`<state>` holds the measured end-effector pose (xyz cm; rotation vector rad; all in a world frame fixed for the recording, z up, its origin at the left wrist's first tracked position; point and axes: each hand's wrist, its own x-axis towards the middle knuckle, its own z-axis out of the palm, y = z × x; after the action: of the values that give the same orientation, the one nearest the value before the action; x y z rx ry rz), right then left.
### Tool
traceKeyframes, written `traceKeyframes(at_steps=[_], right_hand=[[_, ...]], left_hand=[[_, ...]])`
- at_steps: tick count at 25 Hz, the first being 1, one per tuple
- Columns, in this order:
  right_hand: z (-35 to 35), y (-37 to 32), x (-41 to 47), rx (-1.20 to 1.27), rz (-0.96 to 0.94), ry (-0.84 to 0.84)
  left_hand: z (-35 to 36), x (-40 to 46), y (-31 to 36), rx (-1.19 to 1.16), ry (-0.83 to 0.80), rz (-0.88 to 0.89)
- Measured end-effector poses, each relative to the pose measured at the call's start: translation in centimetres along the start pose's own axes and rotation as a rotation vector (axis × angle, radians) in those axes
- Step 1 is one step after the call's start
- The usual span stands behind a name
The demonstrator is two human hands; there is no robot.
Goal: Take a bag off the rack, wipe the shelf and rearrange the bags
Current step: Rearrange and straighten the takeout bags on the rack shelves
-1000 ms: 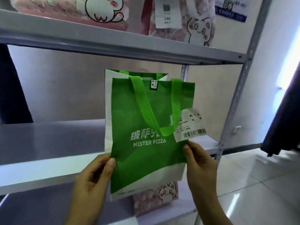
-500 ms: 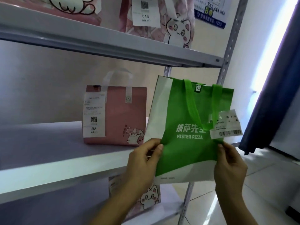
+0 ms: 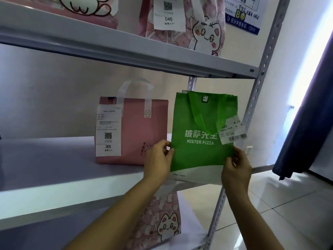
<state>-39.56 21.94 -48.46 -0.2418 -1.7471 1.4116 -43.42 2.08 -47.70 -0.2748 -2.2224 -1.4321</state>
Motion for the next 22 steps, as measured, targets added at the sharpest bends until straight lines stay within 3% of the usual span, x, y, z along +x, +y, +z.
traceKeyframes(at_steps=[2, 6, 11, 16, 22], right_hand=[[1.0, 0.0, 1.1, -0.076, -0.002, -0.025], [2.0, 0.4, 3.3, -0.173, 0.079, -0.034], [1.6, 1.0, 2.6, -0.090, 0.056, -0.011], [2.3, -0.4, -1.5, -0.017, -0.153, 0.093], [7.0, -3.1, -7.8, 0.074, -0.253, -0.154]], left_hand=[[-0.3, 0.6, -0.2, 0.014, 0.029, -0.043], [-2.2, 0.2, -1.0, 0.052, -0.075, -0.005], [-9.9, 0.5, -4.7, 0.139, 0.127, -0.066], [-14.2, 0.6, -8.0, 0.247, 0.228, -0.128], [-14.6, 0.2, -10.3, 0.228, 0.301, -0.162]])
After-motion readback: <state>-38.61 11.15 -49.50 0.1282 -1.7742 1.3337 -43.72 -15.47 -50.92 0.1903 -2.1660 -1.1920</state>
